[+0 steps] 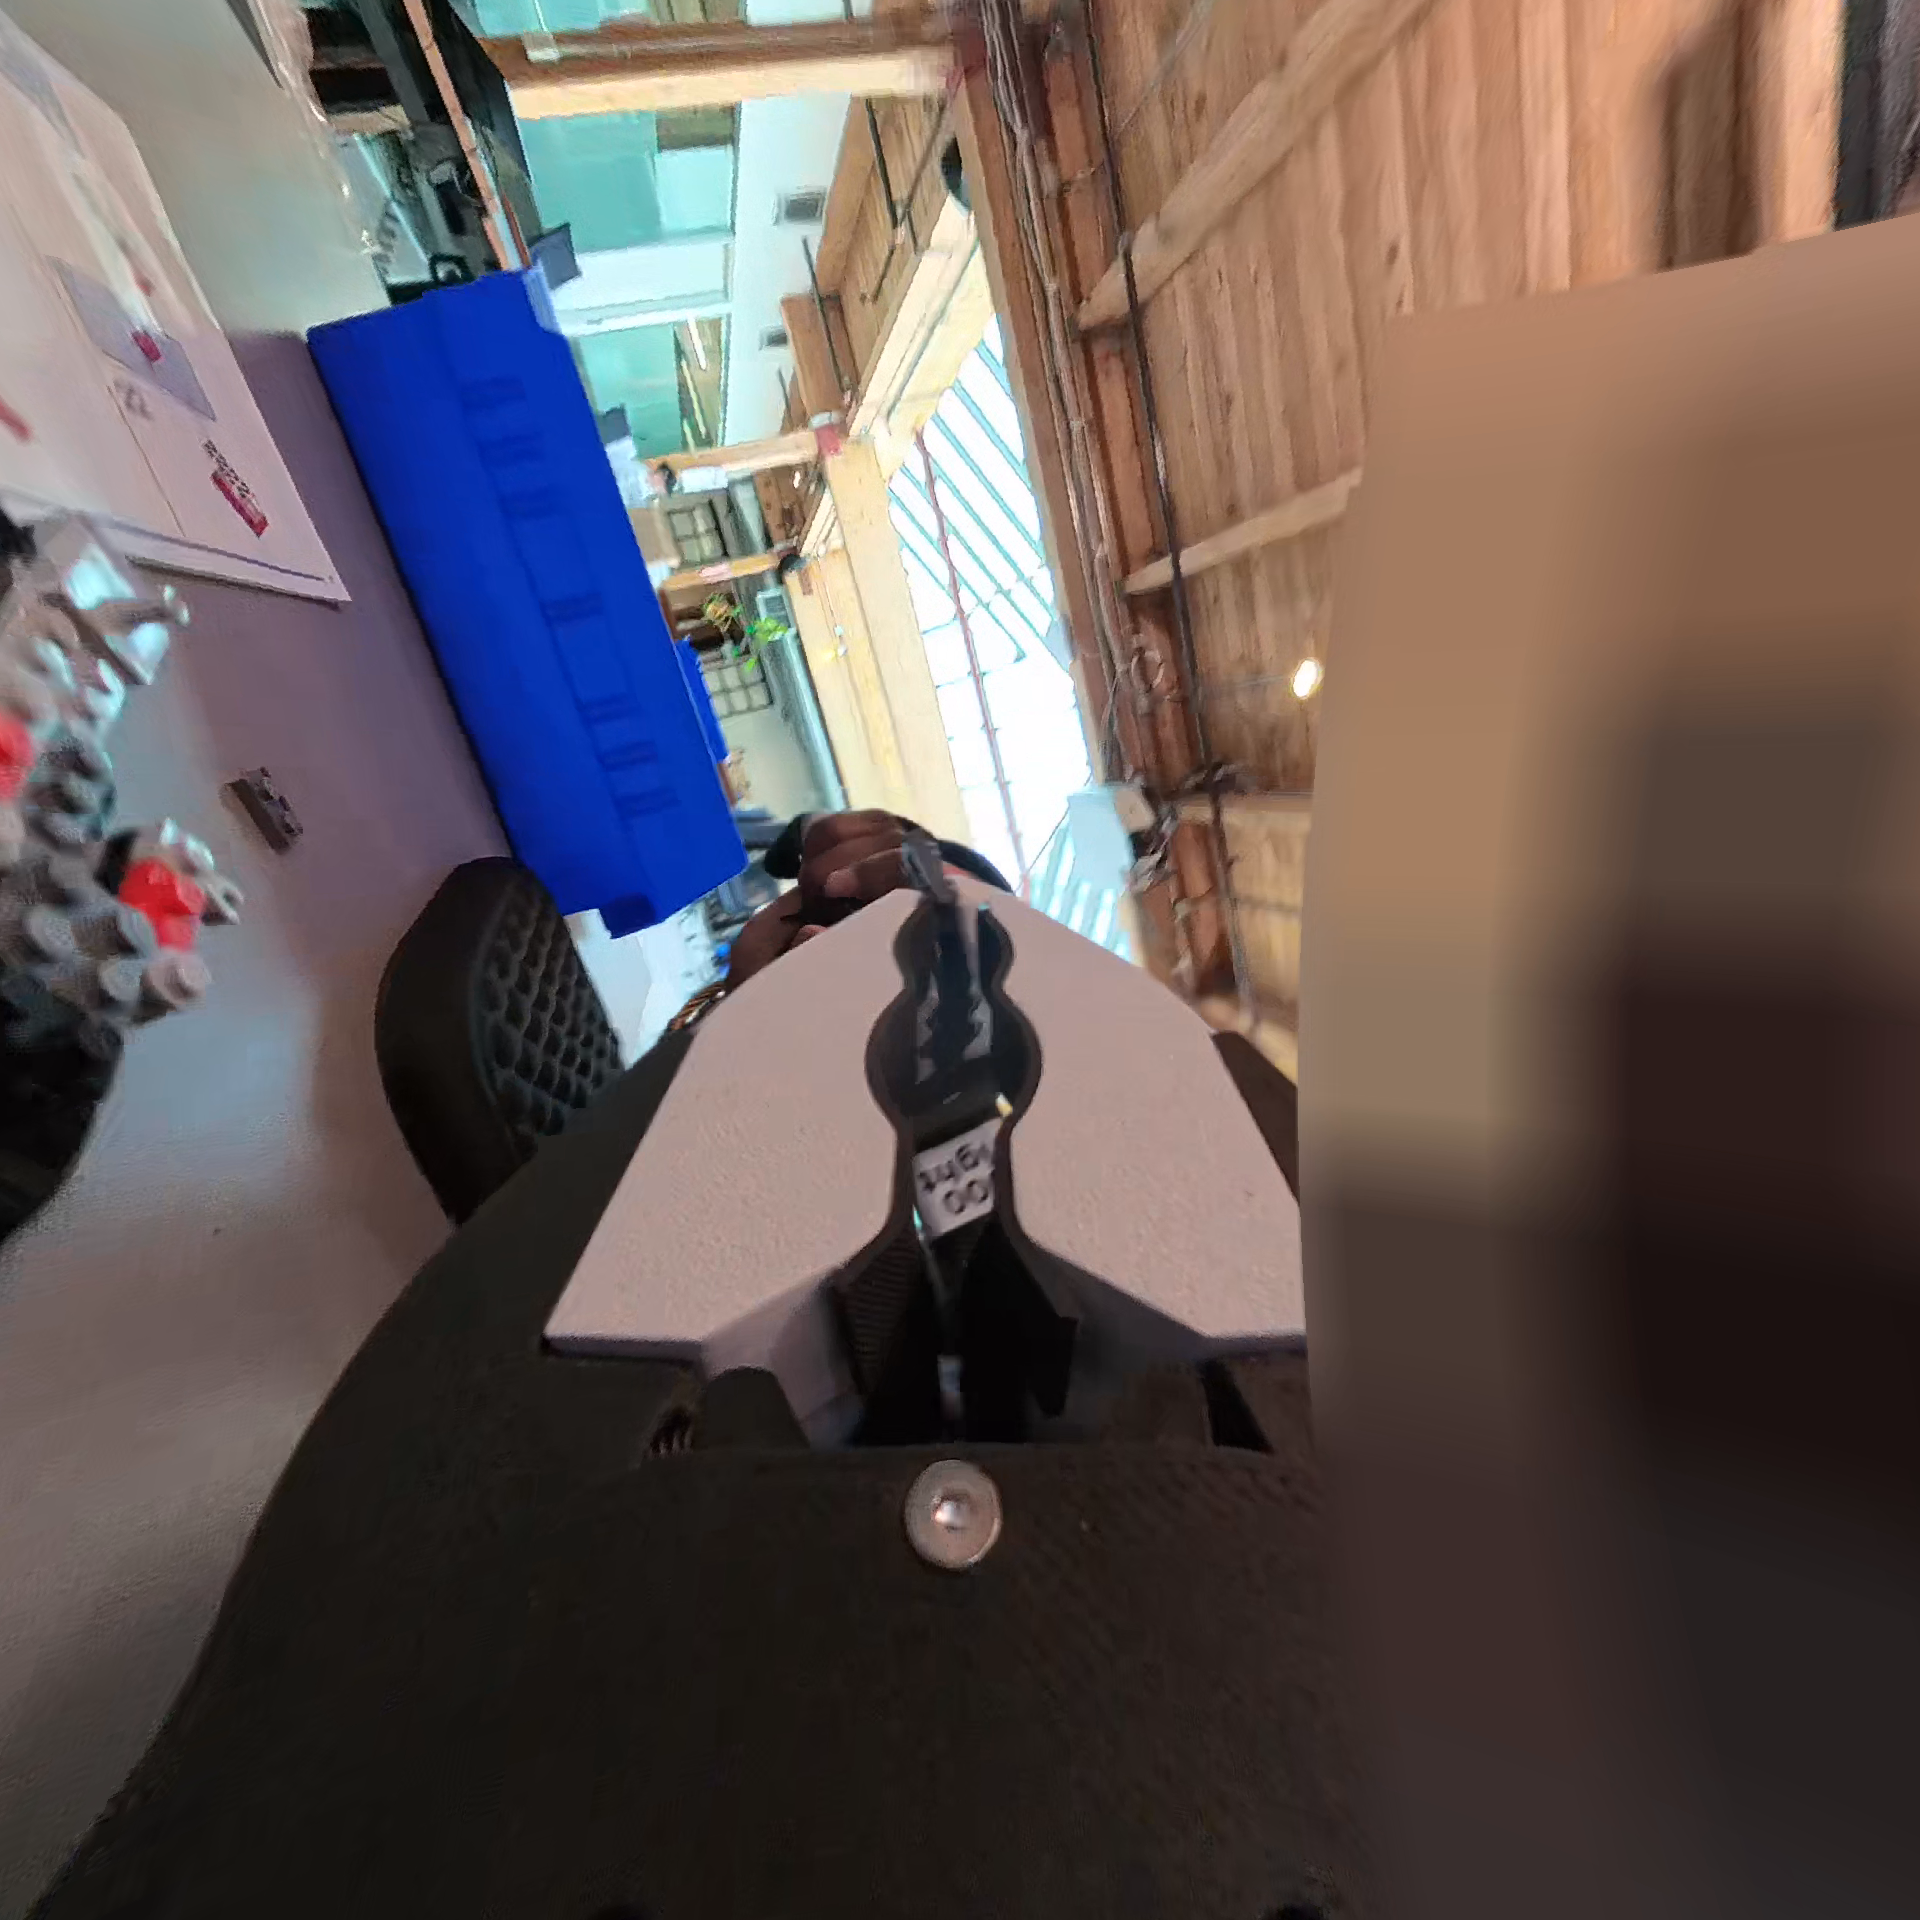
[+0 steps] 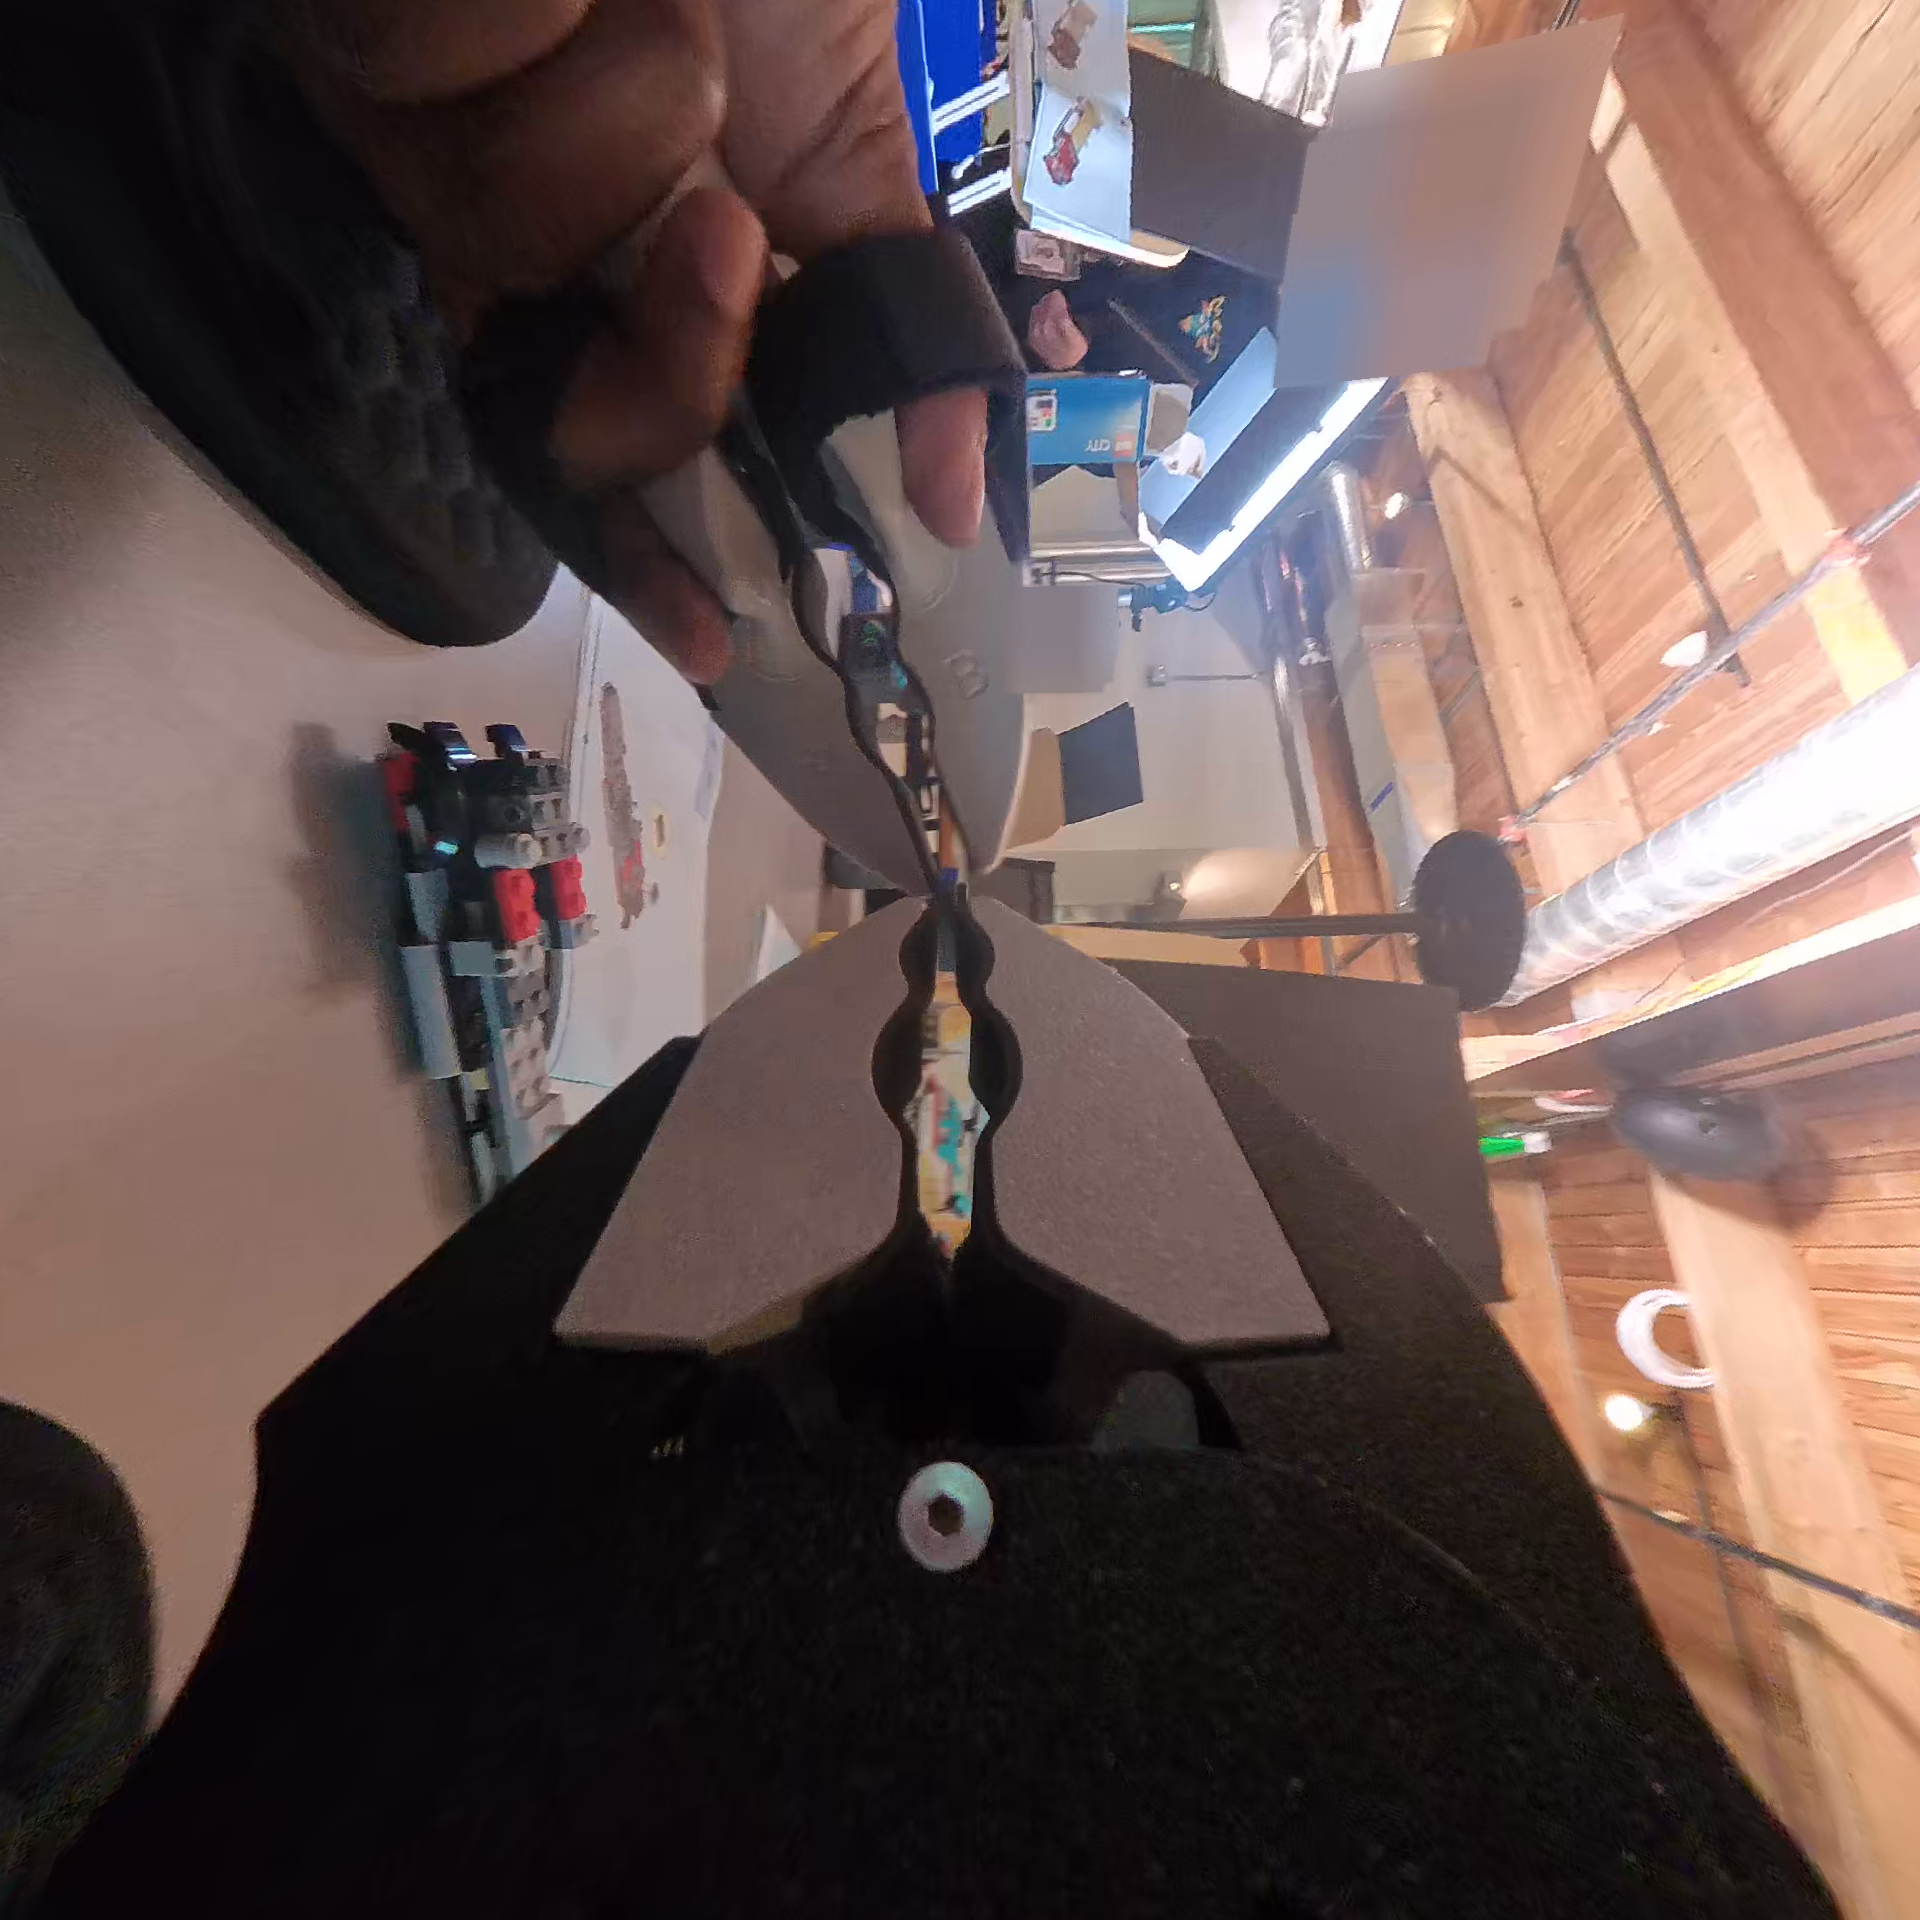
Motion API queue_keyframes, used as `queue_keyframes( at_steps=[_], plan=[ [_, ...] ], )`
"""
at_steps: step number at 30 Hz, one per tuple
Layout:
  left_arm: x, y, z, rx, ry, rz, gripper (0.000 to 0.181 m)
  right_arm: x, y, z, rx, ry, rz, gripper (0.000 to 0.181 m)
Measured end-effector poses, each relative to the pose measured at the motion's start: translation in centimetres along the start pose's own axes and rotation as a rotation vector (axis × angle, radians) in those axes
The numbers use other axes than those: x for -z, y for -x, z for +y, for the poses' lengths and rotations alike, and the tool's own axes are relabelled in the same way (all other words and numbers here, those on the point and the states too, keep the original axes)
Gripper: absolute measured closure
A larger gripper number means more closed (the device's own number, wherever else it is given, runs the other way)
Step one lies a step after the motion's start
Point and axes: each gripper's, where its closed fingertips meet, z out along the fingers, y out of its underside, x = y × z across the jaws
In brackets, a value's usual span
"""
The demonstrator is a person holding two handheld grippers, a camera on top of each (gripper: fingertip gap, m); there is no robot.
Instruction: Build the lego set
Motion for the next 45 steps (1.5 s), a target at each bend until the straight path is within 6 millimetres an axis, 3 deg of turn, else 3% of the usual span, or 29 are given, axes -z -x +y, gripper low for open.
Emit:
queue_keyframes(
  at_steps=[1, 4, 7, 9, 15, 22, 28, 33, 45],
  plan=[
    [0.1, 0.0, 0.1, -0.058, 0.042, -0.016, 0.165, 0.2, 0.4, 0.3, -0.047, 0.014, -0.020, 0.178],
    [1.5, 0.6, -0.1, -0.422, 0.223, -0.185, 0.158, 0.7, 3.9, 2.0, -0.179, 0.110, -0.170, 0.178],
    [4.7, 4.1, -2.7, -0.919, 0.421, -0.614, 0.159, 0.7, 7.9, 2.8, -0.170, 0.213, -0.327, 0.178],
    [5.6, 5.1, -3.9, -1.095, 0.502, -0.740, 0.159, 0.3, 9.1, 3.0, -0.152, 0.246, -0.372, 0.178],
    [5.6, 8.8, -3.0, -1.043, 0.696, -0.781, 0.154, -1.3, 10.1, 4.2, -0.116, 0.315, -0.396, 0.178],
    [6.1, 9.4, -3.4, -1.113, 0.757, -0.812, 0.129, -2.3, 10.8, 4.4, -0.089, 0.308, -0.385, 0.179],
    [5.9, 10.6, -2.7, -1.069, 0.831, -0.808, 0.130, -2.6, 11.1, 4.2, -0.090, 0.288, -0.379, 0.178],
    [5.8, 11.1, -2.5, -1.046, 0.857, -0.814, 0.141, -2.7, 11.3, 4.0, -0.074, 0.280, -0.376, 0.178],
    [5.7, 11.2, -2.3, -0.994, 0.861, -0.790, 0.143, -2.6, 11.6, 3.9, -0.136, 0.222, -0.453, 0.178]
  ],
)
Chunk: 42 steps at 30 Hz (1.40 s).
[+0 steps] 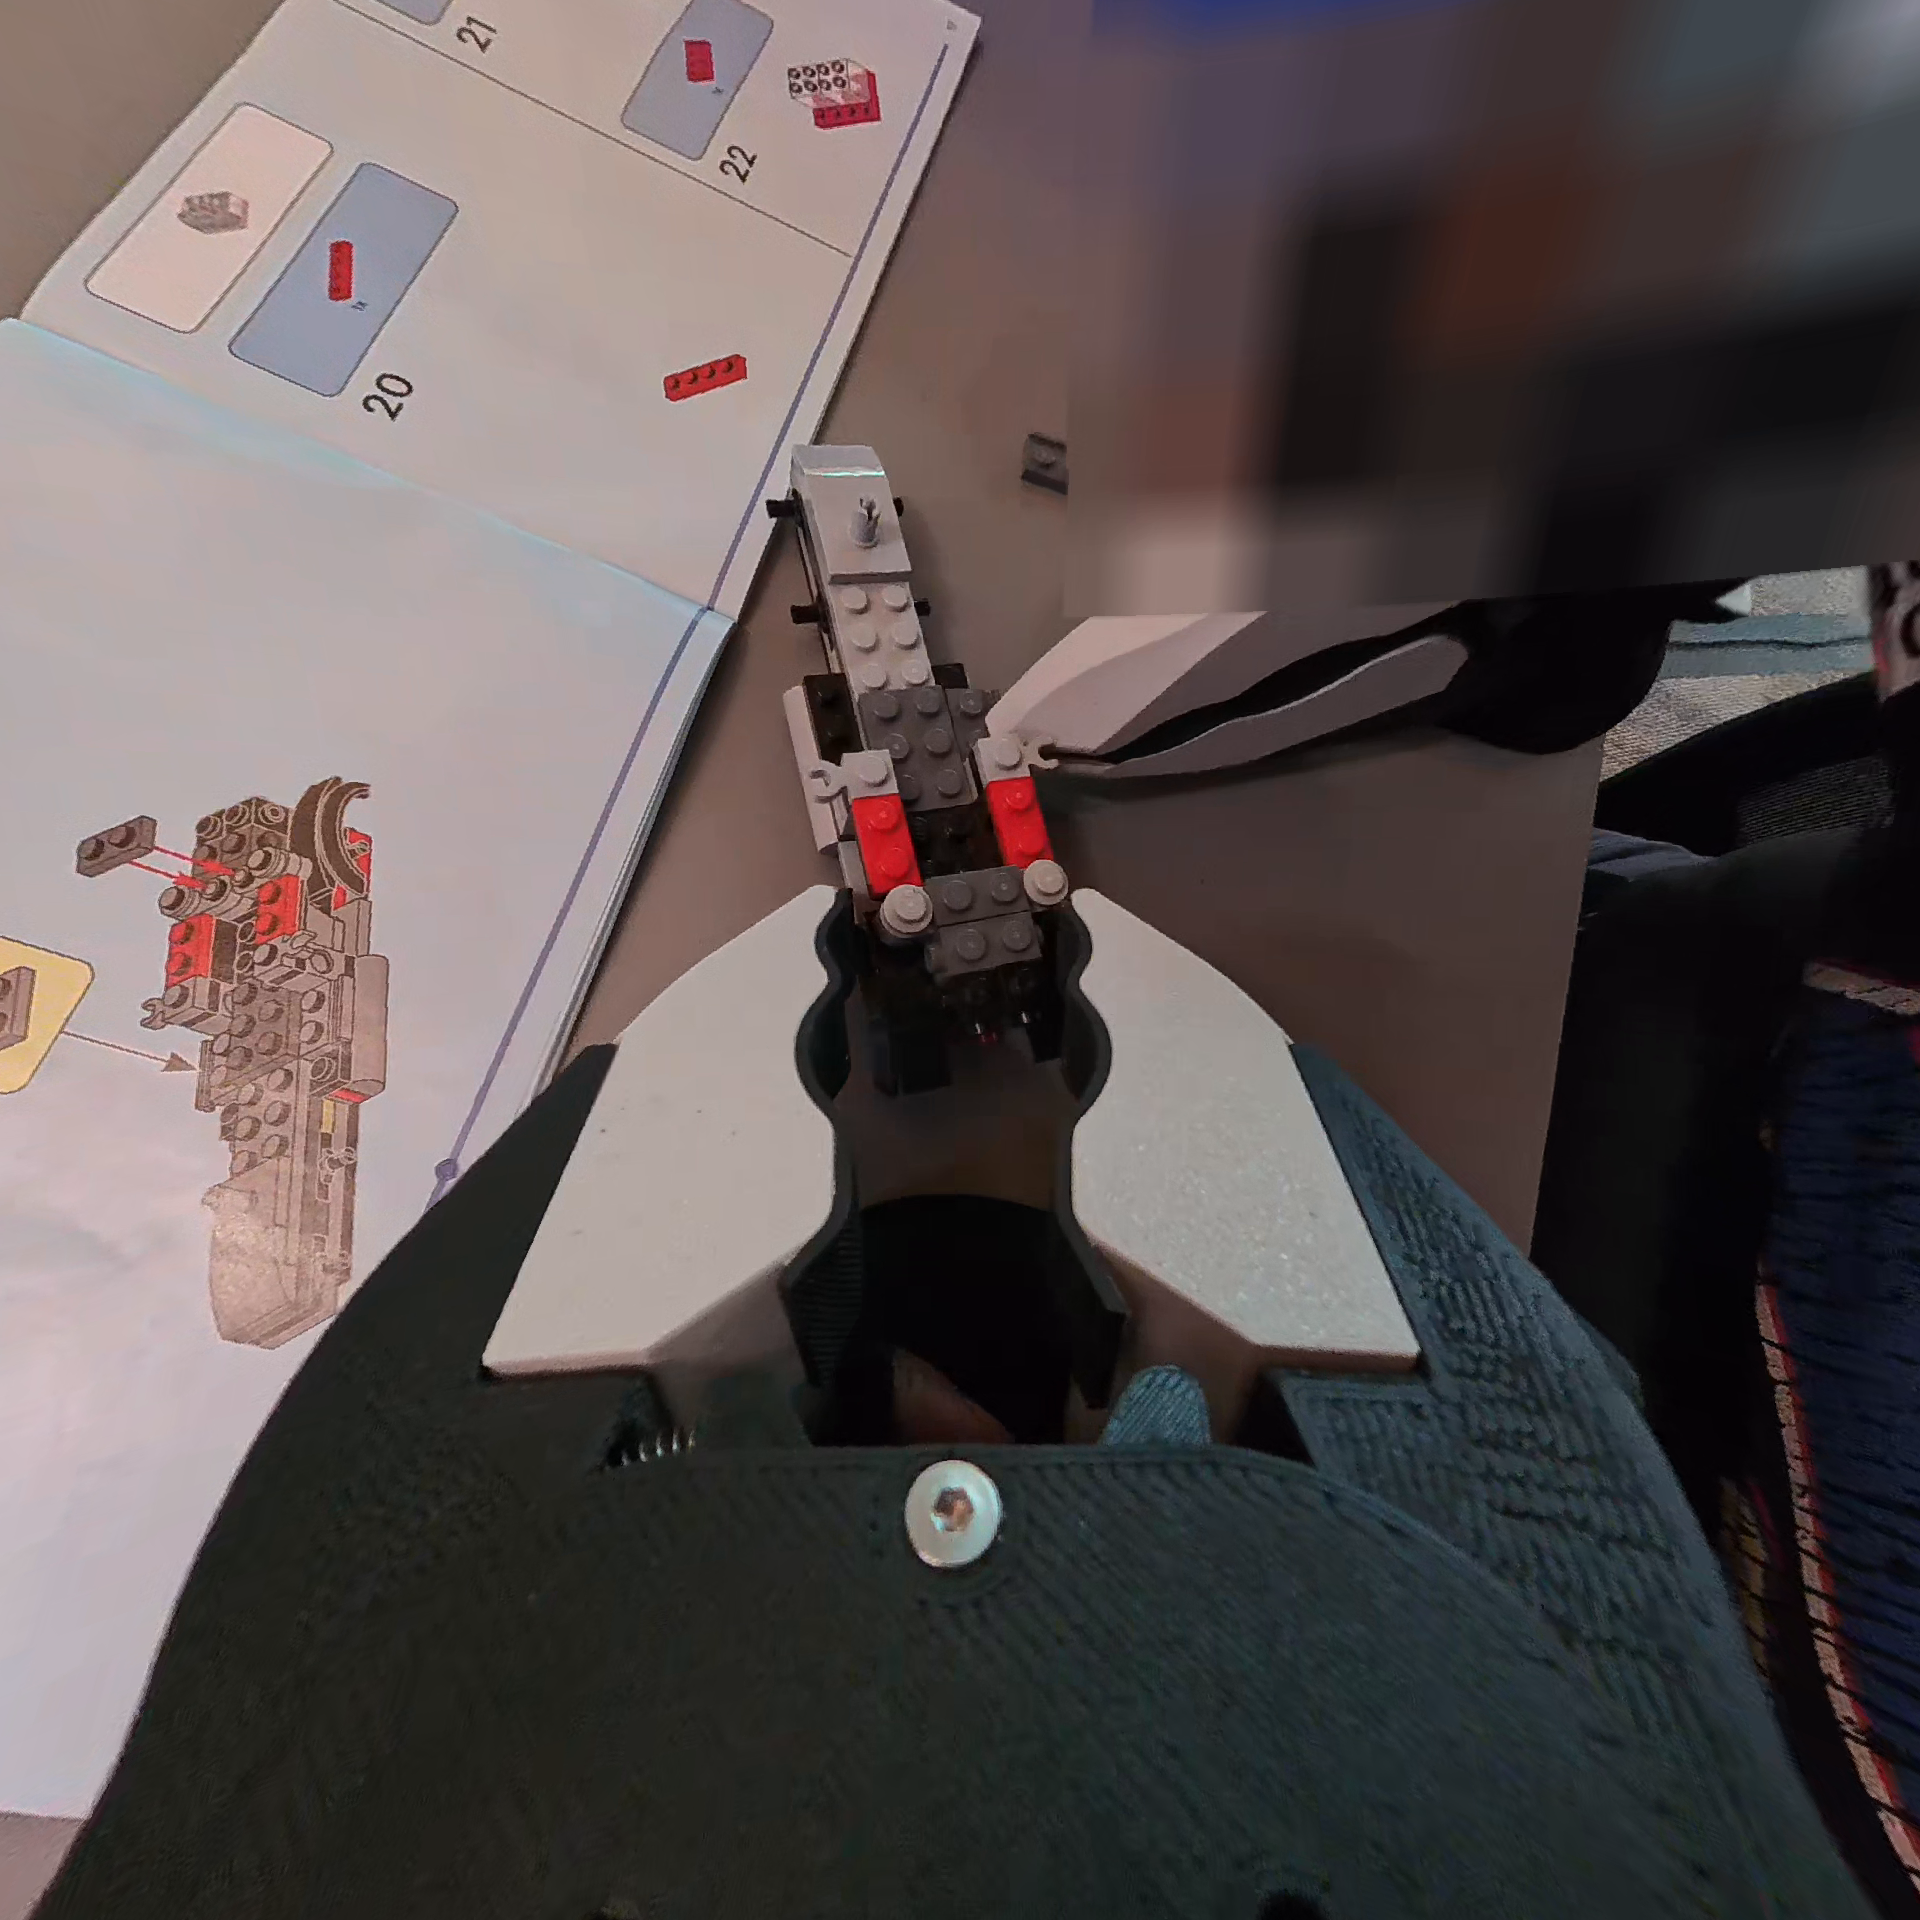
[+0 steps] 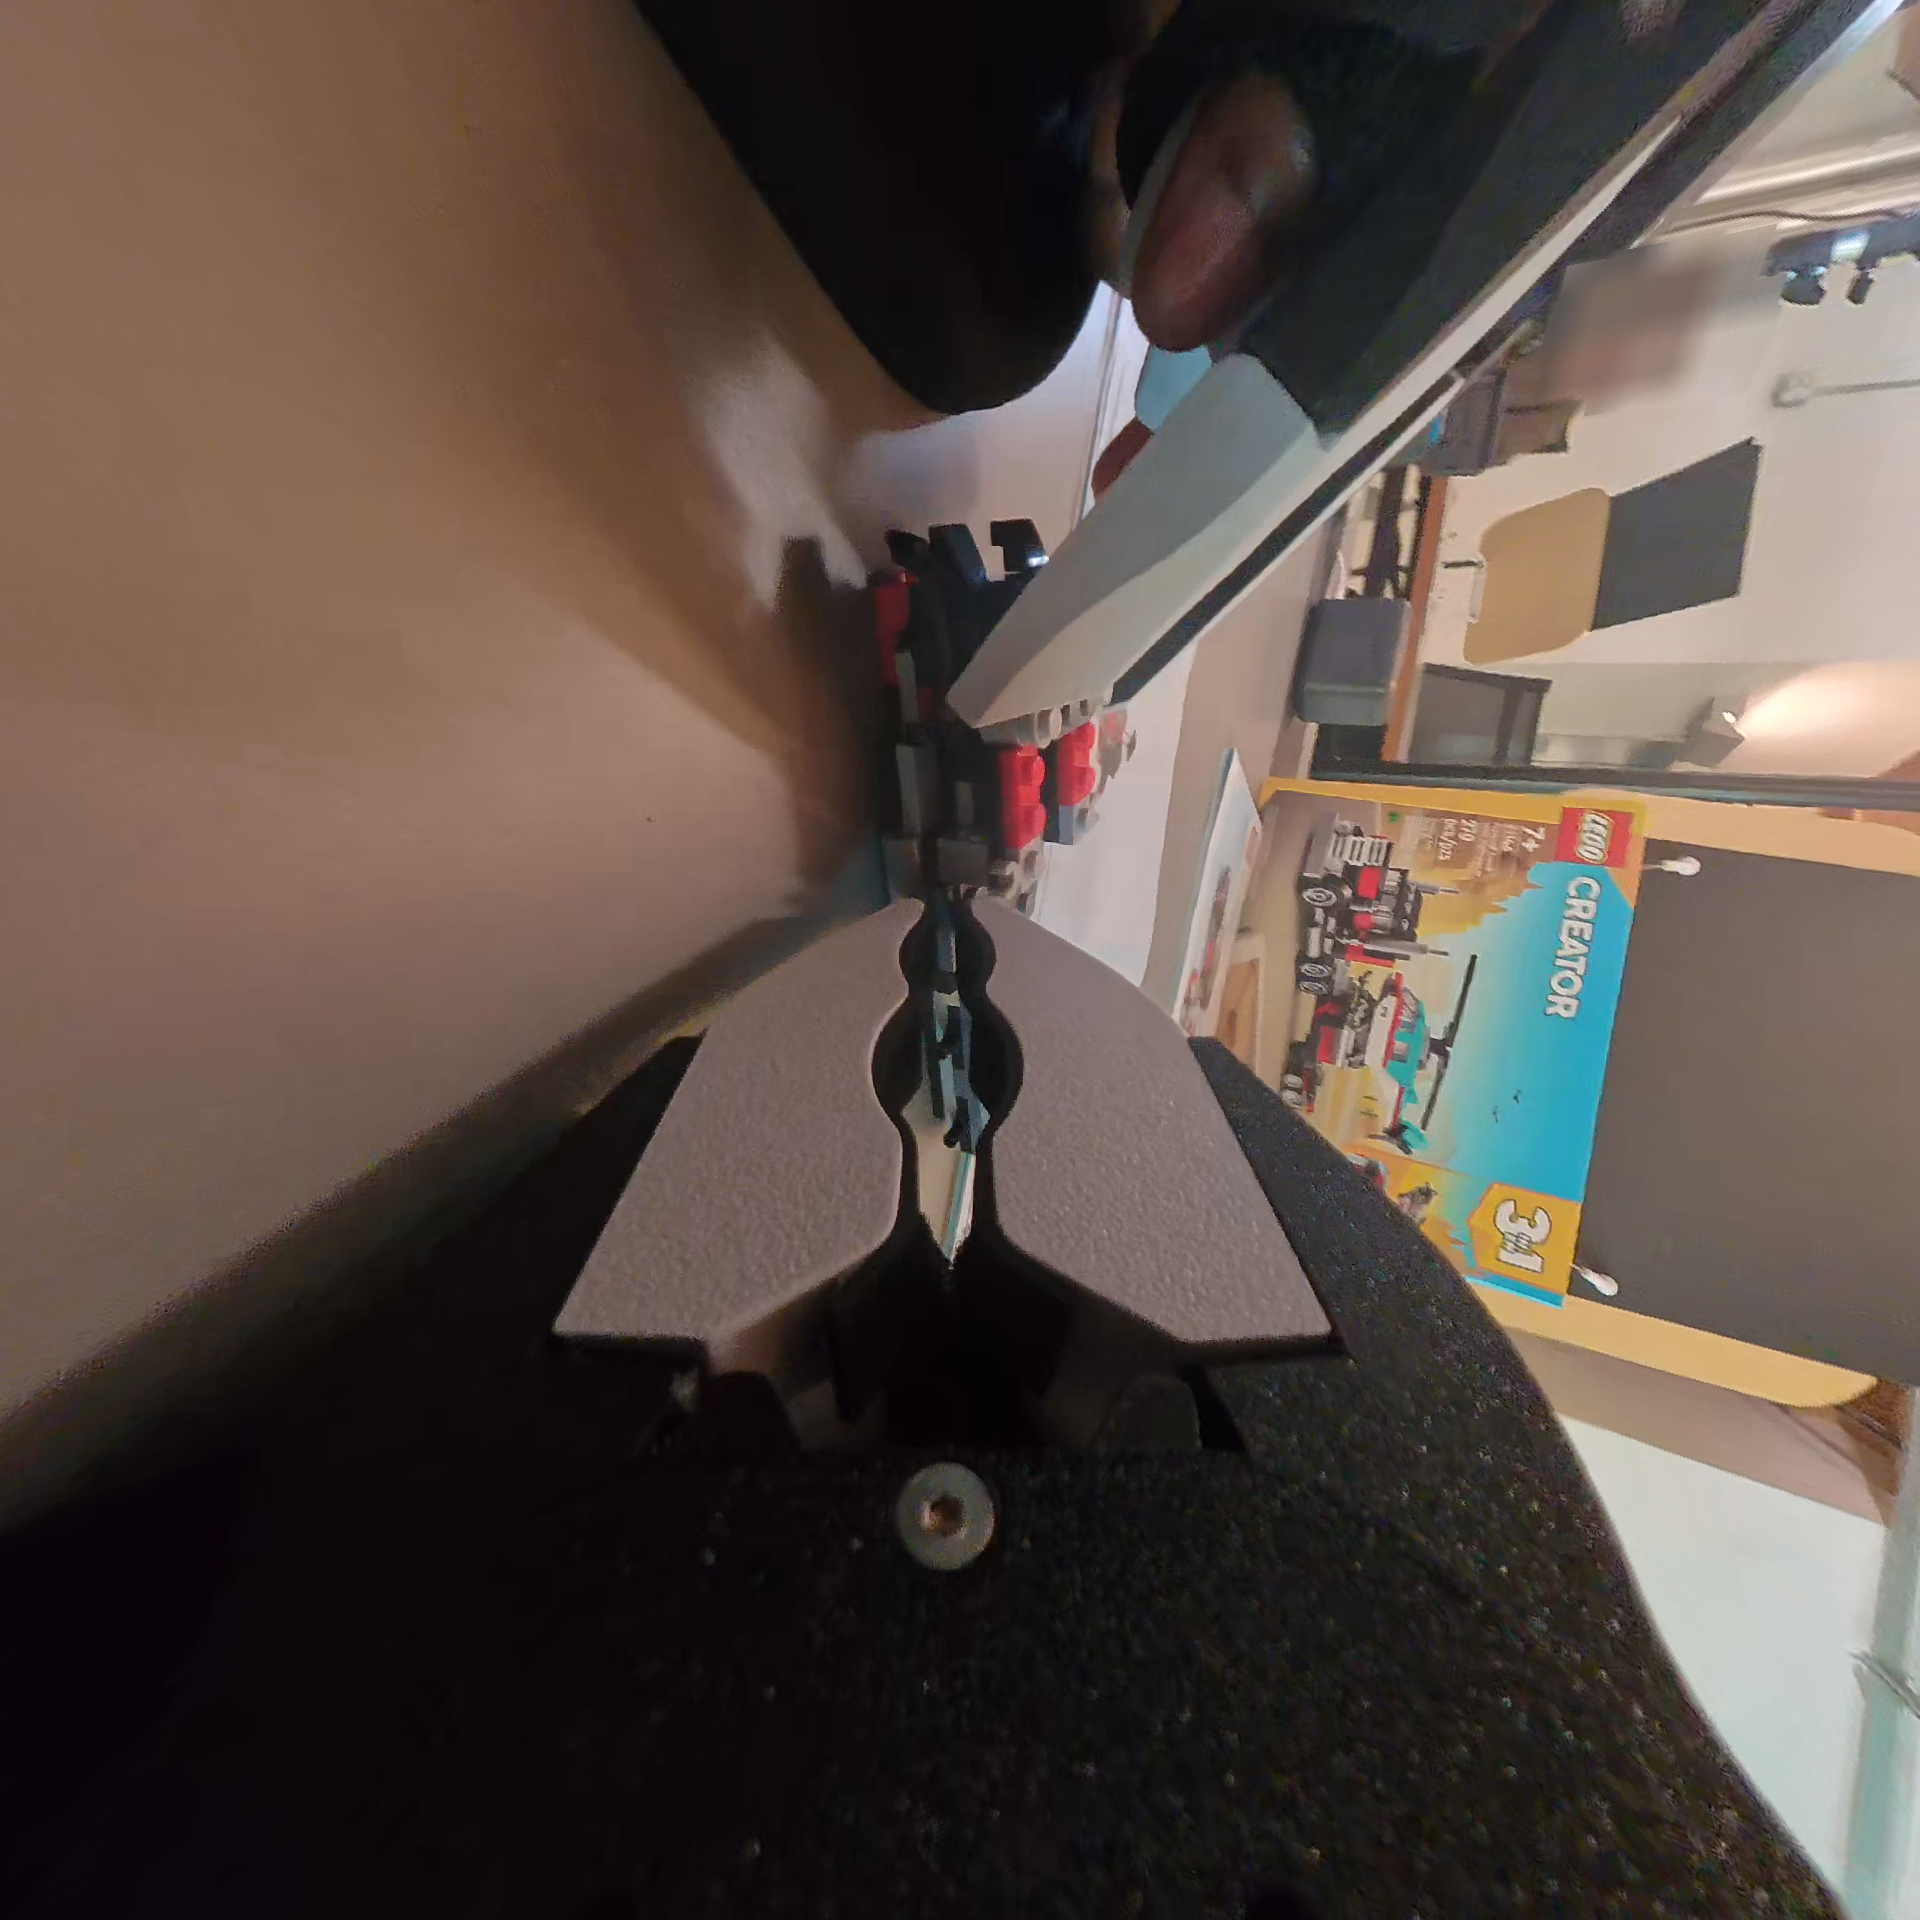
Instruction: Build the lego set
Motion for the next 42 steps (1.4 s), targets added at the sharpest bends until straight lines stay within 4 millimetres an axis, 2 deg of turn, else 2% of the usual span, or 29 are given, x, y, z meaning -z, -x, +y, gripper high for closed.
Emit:
queue_keyframes(
  at_steps=[13, 15, 16, 20, 25, 28, 30, 33, 36, 39, 42],
  plan=[
    [-0.1, -0.4, 0.0, -0.005, -0.002, 0.035, 0.146, 0.0, 0.2, -0.2, 0.066, -0.138, -0.203, 0.179],
    [-0.1, -0.4, 0.0, -0.004, -0.003, 0.035, 0.146, 0.1, 0.6, -0.2, 0.061, -0.136, -0.262, 0.181],
    [-0.1, -0.4, 0.0, -0.005, -0.002, 0.038, 0.145, -0.1, 1.6, 0.1, 0.041, -0.115, -0.329, 0.181],
    [-0.1, -0.4, 0.0, 0.011, -0.002, 0.053, 0.145, 0.0, 1.4, 0.1, 0.010, -0.139, -0.330, 0.181],
    [-0.1, -0.5, 0.0, 0.025, 0.000, 0.075, 0.146, 1.1, 0.2, 0.5, -0.244, -0.248, -0.237, 0.179],
    [-0.1, -0.5, 0.0, 0.032, 0.005, 0.080, 0.145, 1.0, 0.5, 1.4, -0.290, -0.250, -0.233, 0.179],
    [0.0, -0.6, 0.0, 0.030, 0.006, 0.085, 0.143, 1.9, 0.7, 1.5, -0.361, -0.281, -0.277, 0.178],
    [0.4, -0.8, -0.5, -0.007, -0.037, 0.064, 0.142, 3.2, 1.0, 1.5, -0.654, -0.304, -0.411, 0.165],
    [1.1, -0.7, -1.2, -0.043, -0.102, 0.015, 0.140, 3.1, 0.5, 1.5, -0.873, -0.218, -0.475, 0.149],
    [1.9, -0.7, -1.6, -0.081, -0.142, -0.040, 0.140, 3.2, 0.9, -0.1, -1.047, -0.163, -0.593, 0.150],
    [2.7, -1.0, -1.9, -0.114, -0.181, -0.088, 0.140, 2.4, 1.7, 0.2, -1.154, -0.022, -0.599, 0.147]
  ],
)
